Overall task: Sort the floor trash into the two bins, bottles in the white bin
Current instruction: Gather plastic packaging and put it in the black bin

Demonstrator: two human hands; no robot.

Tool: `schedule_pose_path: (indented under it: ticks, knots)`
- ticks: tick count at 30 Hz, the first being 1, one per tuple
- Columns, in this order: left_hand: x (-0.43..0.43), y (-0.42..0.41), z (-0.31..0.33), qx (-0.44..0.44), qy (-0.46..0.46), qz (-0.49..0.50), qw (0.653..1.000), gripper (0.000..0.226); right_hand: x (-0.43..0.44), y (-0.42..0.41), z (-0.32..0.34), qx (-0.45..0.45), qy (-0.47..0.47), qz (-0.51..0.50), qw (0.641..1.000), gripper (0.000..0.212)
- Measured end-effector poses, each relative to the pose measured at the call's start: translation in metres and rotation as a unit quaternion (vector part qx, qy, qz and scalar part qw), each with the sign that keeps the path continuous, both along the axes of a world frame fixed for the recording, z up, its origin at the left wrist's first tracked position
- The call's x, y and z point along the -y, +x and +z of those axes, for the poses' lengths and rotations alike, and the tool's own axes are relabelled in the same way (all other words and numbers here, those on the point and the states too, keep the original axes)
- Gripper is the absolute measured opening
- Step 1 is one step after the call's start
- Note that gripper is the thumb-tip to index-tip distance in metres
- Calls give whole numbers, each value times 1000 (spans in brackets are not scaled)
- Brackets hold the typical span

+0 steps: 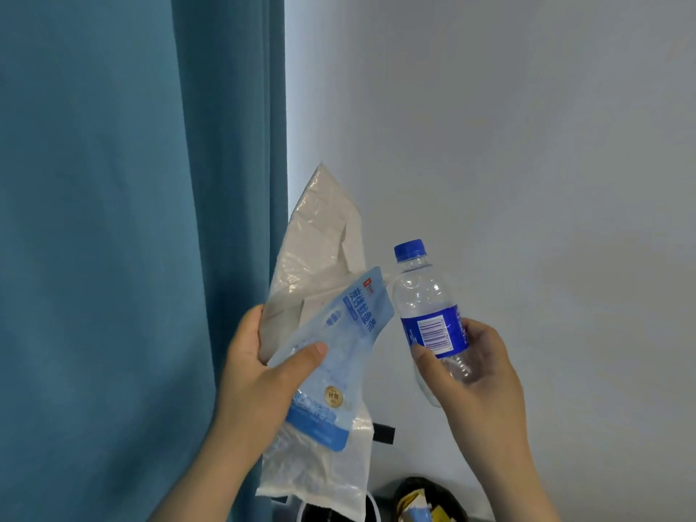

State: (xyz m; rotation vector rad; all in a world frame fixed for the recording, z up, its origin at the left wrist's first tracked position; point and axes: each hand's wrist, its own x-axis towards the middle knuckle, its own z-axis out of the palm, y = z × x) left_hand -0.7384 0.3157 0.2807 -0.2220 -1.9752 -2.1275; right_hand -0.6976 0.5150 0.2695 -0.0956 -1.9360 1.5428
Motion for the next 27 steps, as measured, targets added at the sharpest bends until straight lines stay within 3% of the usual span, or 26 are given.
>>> schedule_pose_path:
  ticks: [6, 11, 16, 27]
  knots:
    - [-46, -80, -31, 11, -13, 5, 1000, 44, -47, -84, -30, 30, 12, -6, 999, 44]
    - [-64, -149, -102, 24, -31, 46, 998, 33, -64, -159, -96, 52, 35, -10, 998, 42]
    - [-64, -203, -213, 44, -42, 55, 997, 44, -62, -206, -210, 69, 34, -7, 997, 44]
    - [-59, -242, -521, 83, -21, 59, 995, 39, -56, -246, -515, 91, 49, -5, 995, 39]
